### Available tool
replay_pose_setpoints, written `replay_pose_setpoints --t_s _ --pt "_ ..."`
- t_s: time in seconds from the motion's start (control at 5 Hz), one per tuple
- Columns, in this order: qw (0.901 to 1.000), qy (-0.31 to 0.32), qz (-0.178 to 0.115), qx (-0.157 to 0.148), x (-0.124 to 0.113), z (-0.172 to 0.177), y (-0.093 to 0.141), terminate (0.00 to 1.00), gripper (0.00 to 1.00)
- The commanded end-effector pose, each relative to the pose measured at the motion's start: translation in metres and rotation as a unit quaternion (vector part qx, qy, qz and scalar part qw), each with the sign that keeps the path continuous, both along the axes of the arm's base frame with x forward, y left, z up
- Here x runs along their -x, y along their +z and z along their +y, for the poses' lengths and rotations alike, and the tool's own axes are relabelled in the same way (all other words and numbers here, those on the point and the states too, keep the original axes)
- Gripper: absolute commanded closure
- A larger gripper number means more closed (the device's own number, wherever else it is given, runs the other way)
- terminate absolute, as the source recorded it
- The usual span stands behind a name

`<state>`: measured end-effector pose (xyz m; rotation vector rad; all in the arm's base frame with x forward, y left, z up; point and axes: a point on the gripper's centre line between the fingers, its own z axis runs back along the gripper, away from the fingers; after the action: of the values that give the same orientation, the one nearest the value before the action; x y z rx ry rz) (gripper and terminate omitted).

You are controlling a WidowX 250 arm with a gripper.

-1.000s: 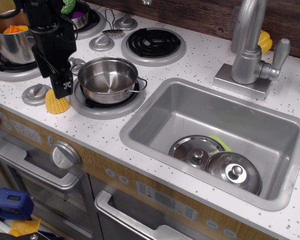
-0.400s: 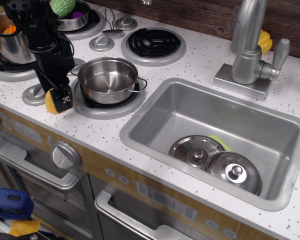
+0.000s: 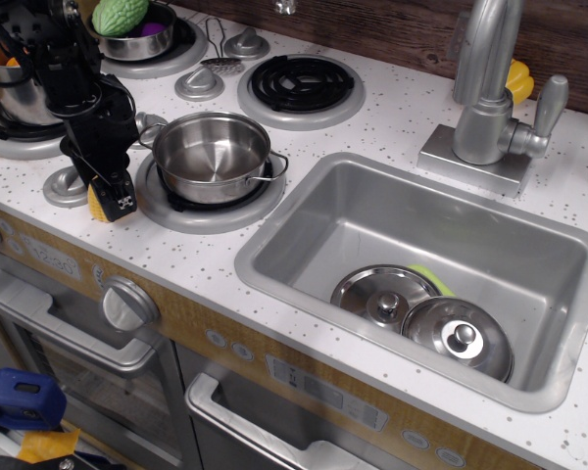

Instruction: Put corn in pan which is on stove

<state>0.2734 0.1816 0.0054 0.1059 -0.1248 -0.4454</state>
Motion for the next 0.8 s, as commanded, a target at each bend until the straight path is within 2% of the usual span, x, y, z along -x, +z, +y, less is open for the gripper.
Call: replay_pose_setpoints --t_s 0.0,0.2,0.4,0.6 --pt "0.9992 0.003 -0.001 -0.041 0.002 -0.005 0.039 0.0 1.0" --pt "0.9972 0.005 0.018 -0.072 0.002 -0.014 0.072 0.0 1.0" --pt "0.9963 -0.008 -0.003 -0.086 -0.009 -0.024 0.096 0.0 1.0" --pt "0.996 -0.034 -0.025 -0.079 -0.025 -0.039 0.105 0.0 1.0"
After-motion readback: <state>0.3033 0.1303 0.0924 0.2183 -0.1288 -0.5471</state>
